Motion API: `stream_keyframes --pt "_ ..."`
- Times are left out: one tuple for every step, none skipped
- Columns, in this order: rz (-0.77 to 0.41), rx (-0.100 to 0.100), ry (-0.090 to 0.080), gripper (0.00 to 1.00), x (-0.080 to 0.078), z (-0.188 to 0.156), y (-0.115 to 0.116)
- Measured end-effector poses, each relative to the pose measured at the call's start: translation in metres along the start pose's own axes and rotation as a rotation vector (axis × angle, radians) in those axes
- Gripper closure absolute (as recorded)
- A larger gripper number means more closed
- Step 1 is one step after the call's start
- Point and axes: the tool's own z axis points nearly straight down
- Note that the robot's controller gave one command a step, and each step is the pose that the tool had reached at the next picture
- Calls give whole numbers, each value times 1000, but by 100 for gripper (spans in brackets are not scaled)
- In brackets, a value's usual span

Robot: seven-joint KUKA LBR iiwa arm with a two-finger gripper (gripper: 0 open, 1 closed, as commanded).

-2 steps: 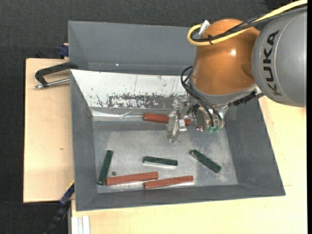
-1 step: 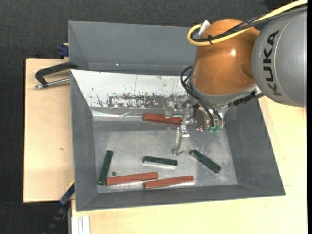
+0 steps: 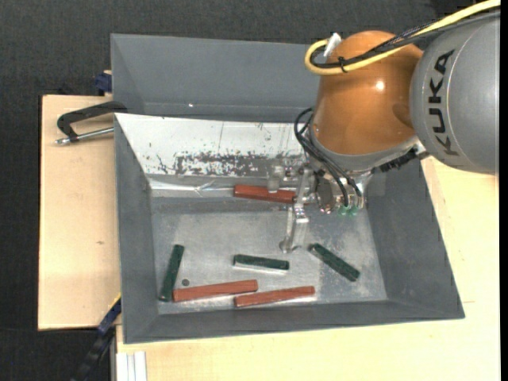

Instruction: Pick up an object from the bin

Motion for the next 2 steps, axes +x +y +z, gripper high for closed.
stream_keyframes --pt "24 -1 -4 0 8 49 -4" --pt "81 -1 0 0 24 110 9"
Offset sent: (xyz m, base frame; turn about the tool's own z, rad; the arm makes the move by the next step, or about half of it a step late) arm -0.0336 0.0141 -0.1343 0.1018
